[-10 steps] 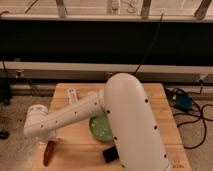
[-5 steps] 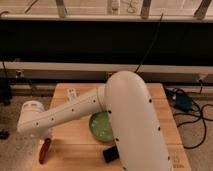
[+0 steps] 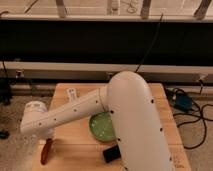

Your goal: Drag the pepper across the table

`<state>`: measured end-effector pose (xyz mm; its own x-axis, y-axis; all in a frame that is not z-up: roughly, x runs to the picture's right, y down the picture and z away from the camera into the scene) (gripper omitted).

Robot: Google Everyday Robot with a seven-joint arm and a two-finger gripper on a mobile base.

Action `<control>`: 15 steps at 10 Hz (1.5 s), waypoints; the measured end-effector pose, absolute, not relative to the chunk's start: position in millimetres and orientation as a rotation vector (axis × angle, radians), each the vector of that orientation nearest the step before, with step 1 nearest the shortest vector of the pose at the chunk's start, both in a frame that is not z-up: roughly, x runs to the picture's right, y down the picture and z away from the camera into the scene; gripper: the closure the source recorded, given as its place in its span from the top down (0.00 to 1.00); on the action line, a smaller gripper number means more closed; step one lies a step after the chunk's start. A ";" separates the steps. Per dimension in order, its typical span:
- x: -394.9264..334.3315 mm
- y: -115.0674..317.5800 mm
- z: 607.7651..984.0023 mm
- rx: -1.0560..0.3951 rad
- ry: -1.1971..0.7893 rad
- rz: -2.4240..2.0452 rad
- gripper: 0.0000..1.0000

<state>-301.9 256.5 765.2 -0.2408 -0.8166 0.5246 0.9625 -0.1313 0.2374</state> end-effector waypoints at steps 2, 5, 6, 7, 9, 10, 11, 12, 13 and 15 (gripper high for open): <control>-305.9 259.4 763.7 -0.300 -0.647 -1.755 0.16; -298.1 258.7 767.0 -0.305 -0.644 -1.730 0.16; -295.4 258.3 768.0 -0.303 -0.645 -1.731 0.16; -296.7 260.2 766.7 -0.304 -0.654 -1.734 0.16; -293.3 259.5 768.6 -0.304 -0.657 -1.726 0.16; -291.0 260.8 768.9 -0.305 -0.660 -1.722 0.16; -289.3 261.3 768.9 -0.305 -0.661 -1.720 0.16; -286.7 260.9 769.5 -0.305 -0.661 -1.715 0.16; -285.3 261.1 769.9 -0.305 -0.664 -1.710 0.16; -281.5 261.5 770.8 -0.306 -0.668 -1.698 0.16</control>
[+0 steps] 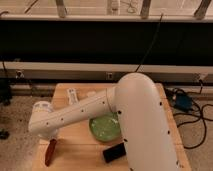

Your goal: Drag the pepper across the table

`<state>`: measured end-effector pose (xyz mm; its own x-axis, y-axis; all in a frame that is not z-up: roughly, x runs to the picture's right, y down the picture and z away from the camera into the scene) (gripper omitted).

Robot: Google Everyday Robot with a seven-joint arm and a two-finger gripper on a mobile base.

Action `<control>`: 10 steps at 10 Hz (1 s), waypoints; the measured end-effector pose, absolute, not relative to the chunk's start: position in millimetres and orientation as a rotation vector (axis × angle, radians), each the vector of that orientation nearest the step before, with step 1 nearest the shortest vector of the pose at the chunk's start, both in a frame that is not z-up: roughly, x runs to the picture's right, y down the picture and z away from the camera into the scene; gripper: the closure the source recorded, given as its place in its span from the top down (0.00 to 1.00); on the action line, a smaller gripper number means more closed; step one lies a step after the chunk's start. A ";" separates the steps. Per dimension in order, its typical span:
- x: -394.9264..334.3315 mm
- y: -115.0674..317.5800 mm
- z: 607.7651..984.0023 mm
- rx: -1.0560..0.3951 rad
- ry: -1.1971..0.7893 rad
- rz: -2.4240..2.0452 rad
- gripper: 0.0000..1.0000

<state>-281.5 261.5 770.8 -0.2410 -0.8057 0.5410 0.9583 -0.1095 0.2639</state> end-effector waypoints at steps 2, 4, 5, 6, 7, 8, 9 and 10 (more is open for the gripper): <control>-275.4 261.9 771.5 -0.310 -0.672 -1.686 0.16; -270.5 261.9 772.5 -0.311 -0.676 -1.677 0.16; -267.8 262.2 773.5 -0.313 -0.679 -1.674 0.16; -262.1 262.3 774.1 -0.318 -0.684 -1.669 0.16; -255.8 261.1 775.6 -0.319 -0.686 -1.664 0.16; -249.1 259.6 776.5 -0.321 -0.689 -1.659 0.16; -247.9 259.1 776.9 -0.322 -0.692 -1.658 0.16; -248.3 258.9 777.0 -0.321 -0.697 -1.660 0.16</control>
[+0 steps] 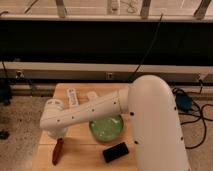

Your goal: Drag the pepper across the table

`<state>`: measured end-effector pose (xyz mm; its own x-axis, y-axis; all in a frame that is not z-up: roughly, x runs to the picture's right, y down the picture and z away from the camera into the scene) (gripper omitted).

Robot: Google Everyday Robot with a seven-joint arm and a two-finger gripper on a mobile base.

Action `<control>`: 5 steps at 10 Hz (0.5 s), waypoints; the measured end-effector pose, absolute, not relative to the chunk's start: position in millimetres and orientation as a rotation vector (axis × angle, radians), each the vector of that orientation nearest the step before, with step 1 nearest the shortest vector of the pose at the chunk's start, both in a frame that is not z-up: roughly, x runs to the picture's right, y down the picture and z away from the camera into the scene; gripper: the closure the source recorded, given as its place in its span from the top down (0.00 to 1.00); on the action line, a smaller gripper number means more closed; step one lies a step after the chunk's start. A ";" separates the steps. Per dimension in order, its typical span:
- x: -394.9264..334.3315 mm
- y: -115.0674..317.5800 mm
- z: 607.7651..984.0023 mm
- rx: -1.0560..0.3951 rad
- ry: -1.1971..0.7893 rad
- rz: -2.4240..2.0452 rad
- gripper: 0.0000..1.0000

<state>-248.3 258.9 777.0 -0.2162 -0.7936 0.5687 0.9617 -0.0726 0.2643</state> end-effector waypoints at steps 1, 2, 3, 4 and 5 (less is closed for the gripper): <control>-246.7 258.8 777.4 -0.324 -0.702 -1.658 0.16; -243.2 258.0 778.8 -0.325 -0.702 -1.656 0.16; -241.4 258.3 778.8 -0.327 -0.704 -1.654 0.16; -239.8 257.8 779.0 -0.328 -0.710 -1.653 0.16; -237.8 256.9 779.8 -0.328 -0.713 -1.652 0.16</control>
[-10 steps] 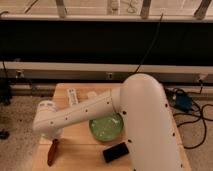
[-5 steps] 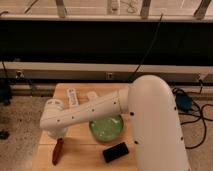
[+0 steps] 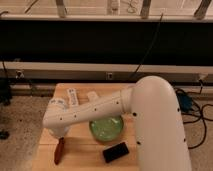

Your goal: Drag the pepper across the table

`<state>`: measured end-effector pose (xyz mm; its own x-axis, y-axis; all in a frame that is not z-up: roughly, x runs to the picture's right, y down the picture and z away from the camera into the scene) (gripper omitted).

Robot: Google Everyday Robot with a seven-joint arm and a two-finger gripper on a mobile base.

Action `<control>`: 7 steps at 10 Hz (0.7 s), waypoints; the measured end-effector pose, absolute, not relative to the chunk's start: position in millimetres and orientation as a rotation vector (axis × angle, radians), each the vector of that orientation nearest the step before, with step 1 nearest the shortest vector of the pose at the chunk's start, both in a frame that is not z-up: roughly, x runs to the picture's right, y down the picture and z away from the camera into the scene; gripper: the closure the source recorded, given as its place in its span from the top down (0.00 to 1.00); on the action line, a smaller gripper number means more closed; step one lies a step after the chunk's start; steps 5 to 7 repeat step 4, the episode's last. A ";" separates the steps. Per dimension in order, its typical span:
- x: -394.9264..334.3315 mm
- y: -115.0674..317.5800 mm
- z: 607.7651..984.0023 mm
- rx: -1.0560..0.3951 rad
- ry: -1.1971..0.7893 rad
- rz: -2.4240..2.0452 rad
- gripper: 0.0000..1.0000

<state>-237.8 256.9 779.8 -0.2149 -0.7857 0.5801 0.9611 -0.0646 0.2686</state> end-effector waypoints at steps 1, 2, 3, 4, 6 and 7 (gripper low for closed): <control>-236.4 256.5 780.2 -0.329 -0.715 -1.652 0.16; -234.3 256.4 781.2 -0.331 -0.717 -1.652 0.16; -233.2 255.1 782.1 -0.331 -0.718 -1.652 0.16; -232.0 255.1 782.7 -0.332 -0.720 -1.652 0.16; -232.0 255.1 782.7 -0.332 -0.720 -1.652 0.16; -232.0 255.1 782.7 -0.332 -0.720 -1.652 0.16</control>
